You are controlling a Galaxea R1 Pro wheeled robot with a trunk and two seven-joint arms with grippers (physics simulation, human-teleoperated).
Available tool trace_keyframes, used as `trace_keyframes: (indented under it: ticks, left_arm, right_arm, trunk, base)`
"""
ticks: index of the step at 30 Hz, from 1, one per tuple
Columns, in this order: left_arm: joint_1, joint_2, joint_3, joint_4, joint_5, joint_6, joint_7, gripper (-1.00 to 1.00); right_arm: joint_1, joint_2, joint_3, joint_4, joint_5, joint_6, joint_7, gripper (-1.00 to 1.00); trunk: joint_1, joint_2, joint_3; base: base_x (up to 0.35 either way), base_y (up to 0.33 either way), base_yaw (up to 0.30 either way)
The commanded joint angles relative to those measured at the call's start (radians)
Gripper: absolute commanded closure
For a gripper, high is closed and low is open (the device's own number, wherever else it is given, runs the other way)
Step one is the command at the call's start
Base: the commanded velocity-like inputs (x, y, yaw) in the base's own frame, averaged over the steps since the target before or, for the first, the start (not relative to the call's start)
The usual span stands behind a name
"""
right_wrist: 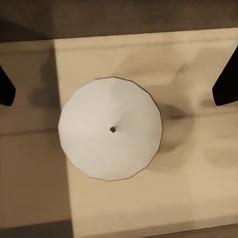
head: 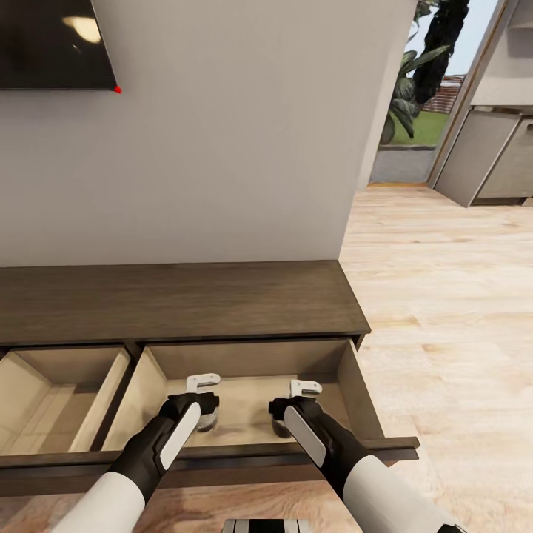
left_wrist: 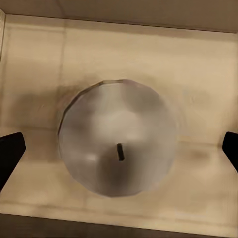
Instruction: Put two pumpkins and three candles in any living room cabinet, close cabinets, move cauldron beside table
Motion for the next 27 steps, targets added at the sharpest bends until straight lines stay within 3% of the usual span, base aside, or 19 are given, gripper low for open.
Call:
trace_keyframes:
  ticks: [1,12,27]
  left_arm:
    - [-0.001,0.001,-0.003,-0.001,0.011,0.002,0.010,-1.00]
    - [-0.001,0.000,-0.003,-0.002,0.011,0.002,0.010,-1.00]
    - [-0.001,0.001,0.004,-0.003,0.012,0.010,0.008,-1.00]
  right_arm:
    - [-0.001,-0.001,0.004,-0.001,-0.008,0.002,-0.008,-1.00]
    - [-0.001,-0.001,0.004,-0.001,-0.008,0.002,-0.008,-1.00]
    - [-0.001,-0.001,0.004,-0.001,-0.008,0.003,-0.008,-1.00]
  trunk:
    - [0.000,0.000,-0.001]
    - [0.000,0.000,-0.001]
    - [-0.007,0.003,0.057]
  base:
    - [0.000,0.000,0.000]
    - [0.000,0.000,0.000]
    - [0.000,0.000,0.000]
